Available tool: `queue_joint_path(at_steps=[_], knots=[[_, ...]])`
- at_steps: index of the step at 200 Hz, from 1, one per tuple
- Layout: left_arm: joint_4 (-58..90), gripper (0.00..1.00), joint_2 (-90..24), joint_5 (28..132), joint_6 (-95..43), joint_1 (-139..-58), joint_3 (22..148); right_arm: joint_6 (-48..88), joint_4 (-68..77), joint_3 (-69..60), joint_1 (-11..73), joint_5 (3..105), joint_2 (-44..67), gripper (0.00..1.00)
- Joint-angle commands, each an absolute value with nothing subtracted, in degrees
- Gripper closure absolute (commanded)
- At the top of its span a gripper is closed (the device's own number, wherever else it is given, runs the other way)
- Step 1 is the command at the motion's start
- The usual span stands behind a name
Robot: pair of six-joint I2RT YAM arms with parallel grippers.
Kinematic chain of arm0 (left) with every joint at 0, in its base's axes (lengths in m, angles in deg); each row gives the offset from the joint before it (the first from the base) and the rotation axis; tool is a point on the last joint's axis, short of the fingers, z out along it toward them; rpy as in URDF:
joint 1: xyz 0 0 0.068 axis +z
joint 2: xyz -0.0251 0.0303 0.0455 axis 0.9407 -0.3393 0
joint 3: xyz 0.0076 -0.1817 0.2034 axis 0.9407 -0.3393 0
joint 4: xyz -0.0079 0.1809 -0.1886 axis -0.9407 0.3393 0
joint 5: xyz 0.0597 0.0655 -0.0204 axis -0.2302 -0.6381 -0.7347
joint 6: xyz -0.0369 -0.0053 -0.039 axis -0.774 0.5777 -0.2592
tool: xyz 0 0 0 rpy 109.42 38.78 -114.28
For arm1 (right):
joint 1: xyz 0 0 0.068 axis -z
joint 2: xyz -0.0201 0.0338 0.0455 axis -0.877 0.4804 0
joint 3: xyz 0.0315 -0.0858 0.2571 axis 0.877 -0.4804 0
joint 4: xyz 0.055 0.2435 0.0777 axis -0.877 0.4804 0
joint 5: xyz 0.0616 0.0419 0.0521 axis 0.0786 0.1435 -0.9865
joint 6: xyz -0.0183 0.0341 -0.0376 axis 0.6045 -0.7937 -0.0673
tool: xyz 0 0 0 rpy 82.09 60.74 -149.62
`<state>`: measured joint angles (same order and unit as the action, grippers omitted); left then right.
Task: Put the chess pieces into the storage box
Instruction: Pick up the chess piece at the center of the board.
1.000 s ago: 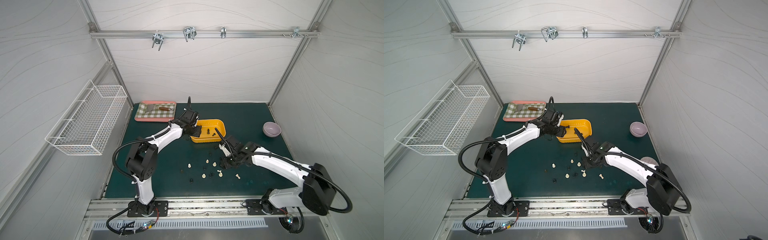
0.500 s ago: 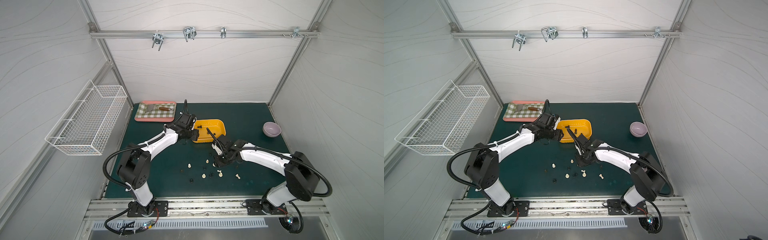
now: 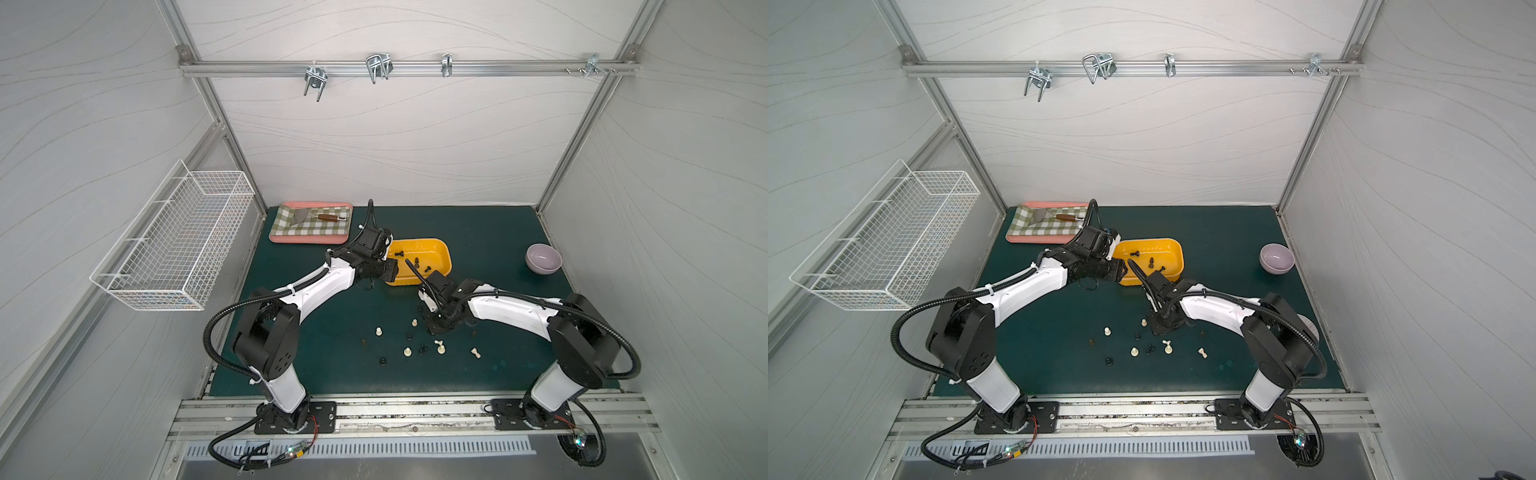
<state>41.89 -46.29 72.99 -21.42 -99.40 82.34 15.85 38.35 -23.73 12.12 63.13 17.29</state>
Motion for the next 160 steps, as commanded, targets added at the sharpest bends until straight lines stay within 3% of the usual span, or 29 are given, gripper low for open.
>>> queue_joint_path(at_steps=[1,79,160], knots=[[40.8,0.43,-44.1,73.8,-21.5,-99.3,82.3,16.3,37.7,-23.1,11.6,63.1,18.6,0.72],[40.9,0.42,-43.9,73.8,-21.0,-99.3,81.9,16.6,37.4,-21.5,11.6,64.2,21.1,0.7],[40.8,0.42,-44.1,74.0,-21.2,-99.3,81.5,16.5,37.2,-21.7,11.6,64.8,21.3,0.83]])
